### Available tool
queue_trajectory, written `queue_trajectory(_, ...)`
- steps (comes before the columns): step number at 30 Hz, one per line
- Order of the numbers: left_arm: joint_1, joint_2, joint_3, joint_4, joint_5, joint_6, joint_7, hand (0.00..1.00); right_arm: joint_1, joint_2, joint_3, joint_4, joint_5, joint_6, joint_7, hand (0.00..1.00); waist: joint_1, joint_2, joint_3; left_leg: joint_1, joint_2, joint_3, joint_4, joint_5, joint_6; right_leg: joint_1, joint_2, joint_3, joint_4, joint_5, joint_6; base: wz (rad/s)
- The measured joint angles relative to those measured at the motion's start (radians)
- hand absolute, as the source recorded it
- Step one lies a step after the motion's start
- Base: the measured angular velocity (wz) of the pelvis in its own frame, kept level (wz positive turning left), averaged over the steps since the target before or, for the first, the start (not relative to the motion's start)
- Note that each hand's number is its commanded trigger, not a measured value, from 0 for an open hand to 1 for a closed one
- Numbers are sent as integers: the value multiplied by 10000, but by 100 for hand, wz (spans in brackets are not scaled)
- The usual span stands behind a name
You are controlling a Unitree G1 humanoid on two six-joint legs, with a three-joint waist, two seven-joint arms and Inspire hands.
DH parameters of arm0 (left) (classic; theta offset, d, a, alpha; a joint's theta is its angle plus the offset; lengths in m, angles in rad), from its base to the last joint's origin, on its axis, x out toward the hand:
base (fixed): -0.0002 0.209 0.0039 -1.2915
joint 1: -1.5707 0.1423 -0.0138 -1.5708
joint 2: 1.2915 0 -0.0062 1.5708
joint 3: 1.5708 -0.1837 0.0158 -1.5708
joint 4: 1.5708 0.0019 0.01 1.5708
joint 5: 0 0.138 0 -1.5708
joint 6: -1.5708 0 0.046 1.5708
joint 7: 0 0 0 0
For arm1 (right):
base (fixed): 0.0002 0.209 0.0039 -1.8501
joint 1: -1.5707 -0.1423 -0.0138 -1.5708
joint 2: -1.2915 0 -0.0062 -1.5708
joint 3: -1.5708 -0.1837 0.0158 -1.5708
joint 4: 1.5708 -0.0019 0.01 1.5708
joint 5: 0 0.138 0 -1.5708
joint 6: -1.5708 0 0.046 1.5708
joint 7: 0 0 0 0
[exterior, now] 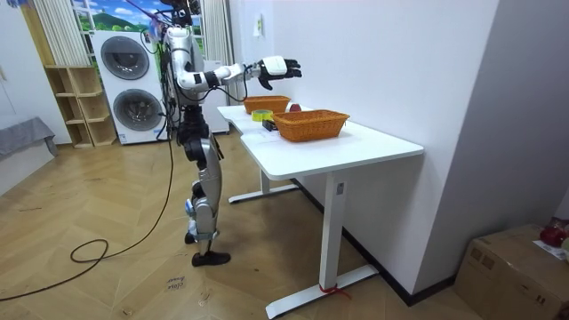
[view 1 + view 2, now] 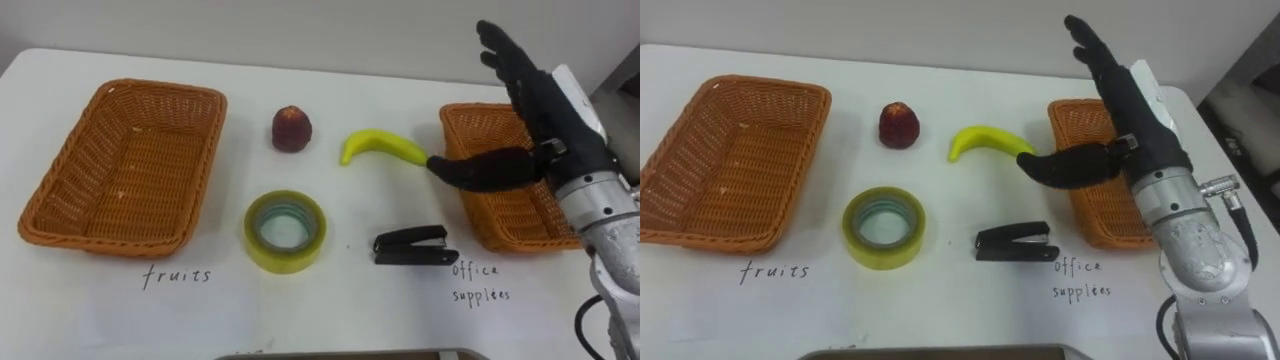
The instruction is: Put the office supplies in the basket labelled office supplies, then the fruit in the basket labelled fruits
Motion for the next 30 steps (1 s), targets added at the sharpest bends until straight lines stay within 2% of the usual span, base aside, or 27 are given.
queue_trajectory(3,-14,11,-1,-24,-3,-1,-4,0,0,0,92,0,-123,0,205,0,2,-20,-6,-2,-1,-2,1,0,0,2,-2,-5,10,1,-2,0)
queue_trajectory(10,-30,142,-203,2,-17,-13,-16,0,-1,-12,512,261,-128,1,993,0,65,-77,32,-22,-2,-9,-12,-4,1,19,10,-7,13,31,-12,0)
queue_trajectory(17,-52,163,-202,1,-25,-12,-15,0,0,-16,534,270,-255,120,1817,0,81,-64,37,-48,-5,-42,-12,-3,1,14,17,-26,-1,40,-9,0)
queue_trajectory(26,-195,172,-194,26,-85,-10,-24,0,-1,-22,531,271,-252,231,2501,0,193,-40,20,-29,2,-39,-16,-2,2,19,16,-10,-6,40,-9,0)
queue_trajectory(30,-219,171,-188,107,-134,-8,-147,0,-1,-24,525,271,-252,393,2781,0,226,-8,-6,18,1,-49,-4,-2,2,90,9,-22,-17,40,-9,0)
